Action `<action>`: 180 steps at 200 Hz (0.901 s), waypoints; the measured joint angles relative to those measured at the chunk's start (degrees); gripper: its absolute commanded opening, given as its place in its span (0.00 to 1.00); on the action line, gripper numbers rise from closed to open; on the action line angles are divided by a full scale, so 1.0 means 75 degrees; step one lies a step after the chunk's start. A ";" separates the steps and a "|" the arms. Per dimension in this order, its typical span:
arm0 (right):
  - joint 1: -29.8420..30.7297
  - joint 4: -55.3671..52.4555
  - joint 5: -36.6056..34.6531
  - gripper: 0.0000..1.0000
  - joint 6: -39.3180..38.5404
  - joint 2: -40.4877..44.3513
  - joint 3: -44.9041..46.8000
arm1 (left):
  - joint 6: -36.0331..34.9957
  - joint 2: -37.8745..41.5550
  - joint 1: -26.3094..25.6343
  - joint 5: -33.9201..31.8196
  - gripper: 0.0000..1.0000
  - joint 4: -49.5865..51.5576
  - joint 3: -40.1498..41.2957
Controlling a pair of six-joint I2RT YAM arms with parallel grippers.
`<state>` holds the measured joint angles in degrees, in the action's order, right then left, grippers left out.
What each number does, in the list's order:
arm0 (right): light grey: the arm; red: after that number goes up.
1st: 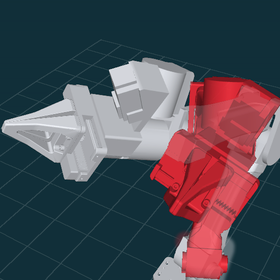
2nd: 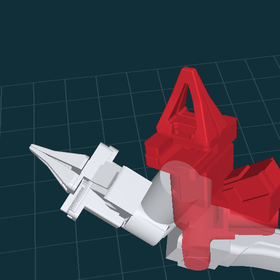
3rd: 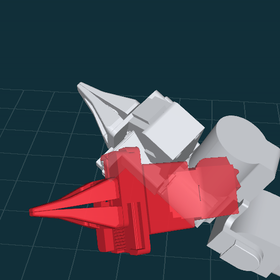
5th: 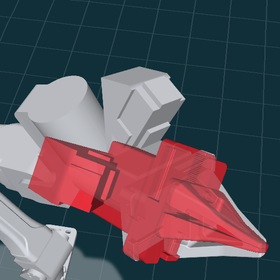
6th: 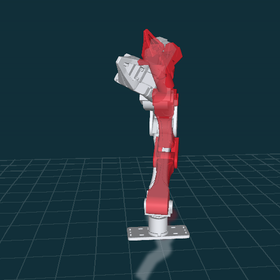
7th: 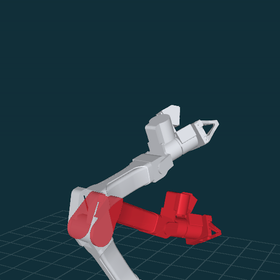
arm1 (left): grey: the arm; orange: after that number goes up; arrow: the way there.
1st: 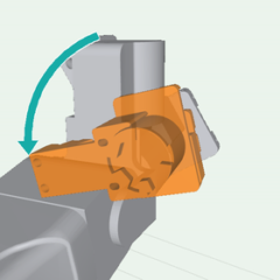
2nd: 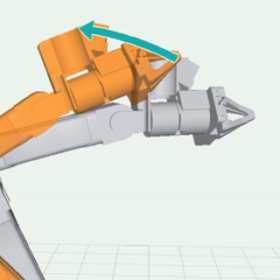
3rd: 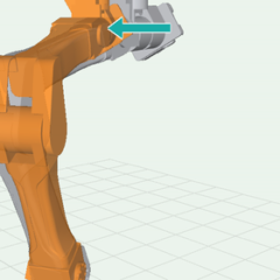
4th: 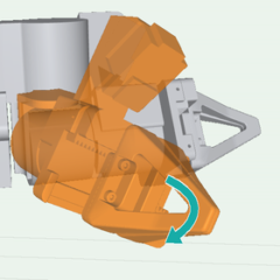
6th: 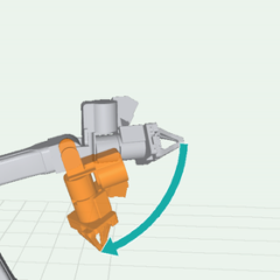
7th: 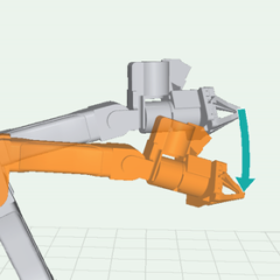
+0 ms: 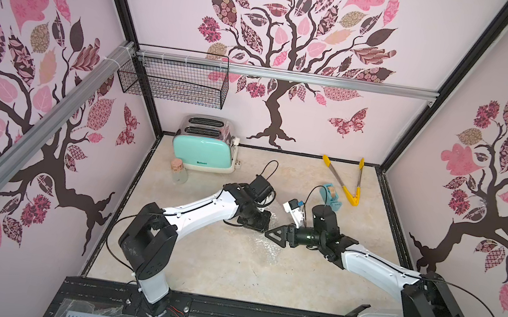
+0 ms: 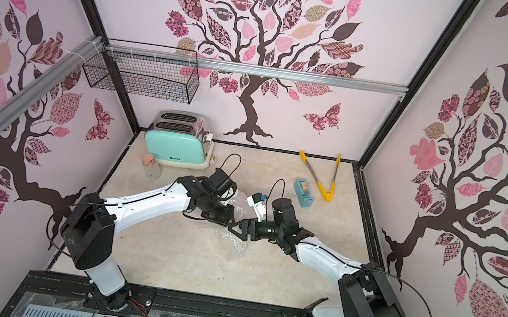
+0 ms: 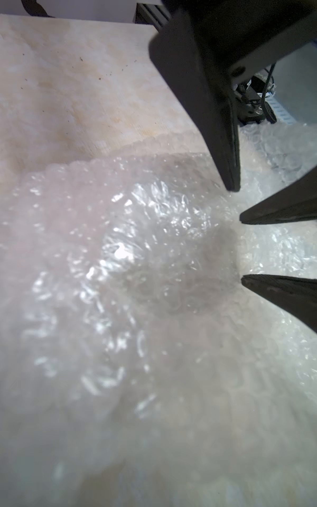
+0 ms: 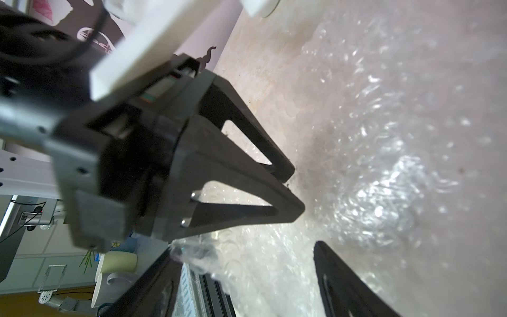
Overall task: Wrap mugs in bubble wrap
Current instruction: Wrap the mug in bubble wrap.
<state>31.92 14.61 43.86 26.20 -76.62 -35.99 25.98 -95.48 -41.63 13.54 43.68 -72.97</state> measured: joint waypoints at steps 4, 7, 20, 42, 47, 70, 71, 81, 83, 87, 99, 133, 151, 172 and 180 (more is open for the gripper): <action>0.0000 0.0003 0.0020 0.79 0.0003 0.0058 0.0000 | 0.0012 0.0050 0.0003 -0.0020 0.35 -0.0026 0.0061; 0.0000 0.0000 0.0038 0.80 0.0041 0.0102 0.0000 | 0.0020 0.0079 0.0003 -0.0032 0.34 -0.0047 0.0099; 0.0000 0.0003 0.0105 0.80 0.0111 0.0312 -0.0003 | 0.0076 0.0195 0.0003 -0.0070 0.34 -0.0119 0.0242; 0.0000 0.0017 0.0166 0.78 0.0216 0.0595 -0.0003 | 0.0140 0.0385 0.0017 -0.0117 0.34 -0.0248 0.0460; 0.0000 0.0026 0.0172 0.77 0.0242 0.0629 -0.0003 | 0.0154 0.0437 0.0017 -0.0131 0.34 -0.0271 0.0504; 0.0000 0.0099 0.0192 0.66 0.0396 0.0627 -0.0003 | 0.0169 0.0583 0.0052 -0.0201 0.34 -0.0338 0.0580; 0.0000 0.0117 0.0195 0.65 0.0388 0.0621 -0.0003 | 0.0169 0.0583 0.0052 -0.0204 0.34 -0.0344 0.0580; 0.0000 0.0192 0.0280 0.58 0.0510 0.0577 0.0000 | 0.0169 0.0583 0.0073 -0.0221 0.34 -0.0385 0.0580; 0.0000 0.0201 0.0300 0.56 0.0533 0.0562 0.0000 | 0.0169 0.0583 0.0079 -0.0224 0.34 -0.0391 0.0583; 0.0000 0.0297 0.0347 0.53 0.0595 0.0522 0.0006 | 0.0169 0.0583 0.0090 -0.0227 0.34 -0.0405 0.0592; 0.0000 0.0510 0.0504 0.43 0.0688 0.0361 0.0020 | 0.0169 0.0583 0.0122 -0.0239 0.34 -0.0420 0.0615; 0.0321 0.0857 0.0801 0.21 0.0868 -0.0420 0.0201 | 0.0187 0.0583 0.0166 -0.0251 0.34 -0.0507 0.0697; 0.0705 0.0711 0.0746 0.17 0.0778 -0.0909 0.0198 | 0.0195 0.0583 0.0166 -0.0254 0.33 -0.0525 0.0705; 0.0941 0.0484 0.0577 0.17 0.0711 -0.1131 0.0198 | 0.0213 0.0583 0.0166 -0.0251 0.33 -0.0577 0.0743; 0.0944 0.0417 0.0493 0.18 0.0682 -0.1119 0.0198 | 0.0219 0.0583 0.0175 -0.0254 0.33 -0.0580 0.0758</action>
<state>39.00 17.74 47.55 31.31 -85.01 -34.50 27.62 -91.11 -40.32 11.64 39.33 -67.29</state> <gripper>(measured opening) 0.174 0.334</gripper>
